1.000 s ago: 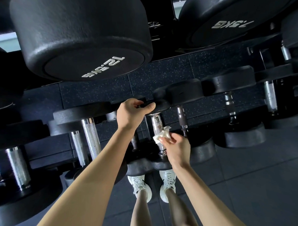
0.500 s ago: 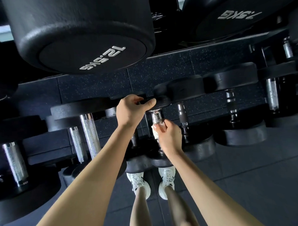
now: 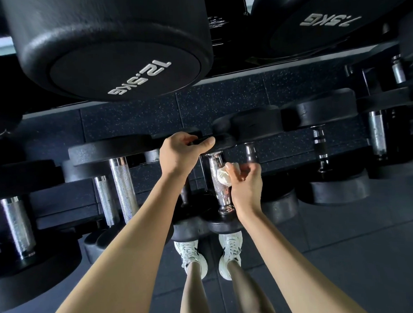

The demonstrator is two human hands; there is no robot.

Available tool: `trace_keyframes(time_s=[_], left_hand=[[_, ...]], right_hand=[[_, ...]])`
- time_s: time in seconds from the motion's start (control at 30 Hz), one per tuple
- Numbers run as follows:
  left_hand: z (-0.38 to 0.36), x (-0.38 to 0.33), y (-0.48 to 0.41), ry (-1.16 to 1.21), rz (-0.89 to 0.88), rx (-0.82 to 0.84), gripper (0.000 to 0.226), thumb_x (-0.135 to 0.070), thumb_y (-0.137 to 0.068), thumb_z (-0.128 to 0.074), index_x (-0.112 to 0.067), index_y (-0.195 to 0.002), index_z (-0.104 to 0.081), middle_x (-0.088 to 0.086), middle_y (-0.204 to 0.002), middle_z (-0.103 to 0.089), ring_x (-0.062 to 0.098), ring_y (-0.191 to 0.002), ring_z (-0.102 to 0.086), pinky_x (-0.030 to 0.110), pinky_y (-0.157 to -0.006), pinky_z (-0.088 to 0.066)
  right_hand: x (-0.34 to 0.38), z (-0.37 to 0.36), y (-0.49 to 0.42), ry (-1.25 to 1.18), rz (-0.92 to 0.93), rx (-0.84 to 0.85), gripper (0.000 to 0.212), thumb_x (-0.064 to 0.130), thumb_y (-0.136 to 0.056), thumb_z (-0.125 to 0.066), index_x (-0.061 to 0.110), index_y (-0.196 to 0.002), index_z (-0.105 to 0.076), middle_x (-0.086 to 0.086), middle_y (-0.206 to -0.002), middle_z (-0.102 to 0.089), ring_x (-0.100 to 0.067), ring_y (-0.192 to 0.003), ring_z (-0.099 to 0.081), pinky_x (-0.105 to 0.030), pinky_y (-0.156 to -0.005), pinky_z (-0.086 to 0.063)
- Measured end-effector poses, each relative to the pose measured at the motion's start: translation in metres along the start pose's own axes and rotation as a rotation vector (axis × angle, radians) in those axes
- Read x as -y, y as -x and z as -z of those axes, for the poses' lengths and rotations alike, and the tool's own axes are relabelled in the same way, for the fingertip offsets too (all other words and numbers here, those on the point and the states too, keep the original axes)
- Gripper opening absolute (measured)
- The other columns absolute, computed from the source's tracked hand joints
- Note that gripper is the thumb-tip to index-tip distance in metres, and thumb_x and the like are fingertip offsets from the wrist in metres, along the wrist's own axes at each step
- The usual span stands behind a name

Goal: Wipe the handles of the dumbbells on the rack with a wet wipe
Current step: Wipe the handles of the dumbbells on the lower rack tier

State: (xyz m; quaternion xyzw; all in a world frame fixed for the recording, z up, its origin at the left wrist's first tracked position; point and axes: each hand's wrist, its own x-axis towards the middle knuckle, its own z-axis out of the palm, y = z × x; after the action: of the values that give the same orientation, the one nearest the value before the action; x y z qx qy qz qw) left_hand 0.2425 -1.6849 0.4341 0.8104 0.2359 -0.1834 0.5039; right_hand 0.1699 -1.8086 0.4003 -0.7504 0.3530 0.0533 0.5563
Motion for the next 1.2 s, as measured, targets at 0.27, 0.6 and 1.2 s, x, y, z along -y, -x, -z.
trace_keyframes(time_s=[0.27,0.6,1.2], left_hand=[[-0.002,0.004,-0.001,0.018,-0.001,-0.031,0.028,-0.042,-0.068,-0.081,-0.023,-0.075,-0.061,-0.012,-0.076,-0.061,0.01,-0.081,-0.061,0.031,-0.079,-0.051],[-0.006,0.006,-0.001,-0.02,-0.013,-0.063,0.034,-0.046,-0.07,-0.078,-0.018,-0.084,-0.065,-0.009,-0.079,-0.063,0.013,-0.083,-0.062,0.03,-0.074,-0.049],[-0.007,0.001,0.001,0.028,0.056,-0.092,0.042,-0.042,-0.067,-0.082,-0.011,-0.091,-0.069,0.001,-0.089,-0.069,0.017,-0.083,-0.063,0.033,-0.075,-0.051]], right_hand=[[0.008,-0.016,-0.007,0.071,0.064,-0.291,0.012,0.023,-0.088,-0.063,0.011,-0.089,-0.061,0.01,-0.076,-0.063,-0.003,-0.069,-0.059,-0.023,-0.064,-0.049],[-0.006,-0.027,0.003,0.508,0.337,-0.042,0.031,0.032,-0.093,-0.055,0.007,-0.108,-0.065,-0.01,-0.079,-0.071,-0.023,-0.068,-0.065,-0.024,-0.058,-0.036],[-0.003,-0.009,-0.021,0.502,0.511,0.156,0.033,0.018,-0.089,-0.063,-0.001,-0.063,-0.058,0.006,-0.044,-0.034,-0.017,-0.045,-0.033,-0.023,-0.043,-0.018]])
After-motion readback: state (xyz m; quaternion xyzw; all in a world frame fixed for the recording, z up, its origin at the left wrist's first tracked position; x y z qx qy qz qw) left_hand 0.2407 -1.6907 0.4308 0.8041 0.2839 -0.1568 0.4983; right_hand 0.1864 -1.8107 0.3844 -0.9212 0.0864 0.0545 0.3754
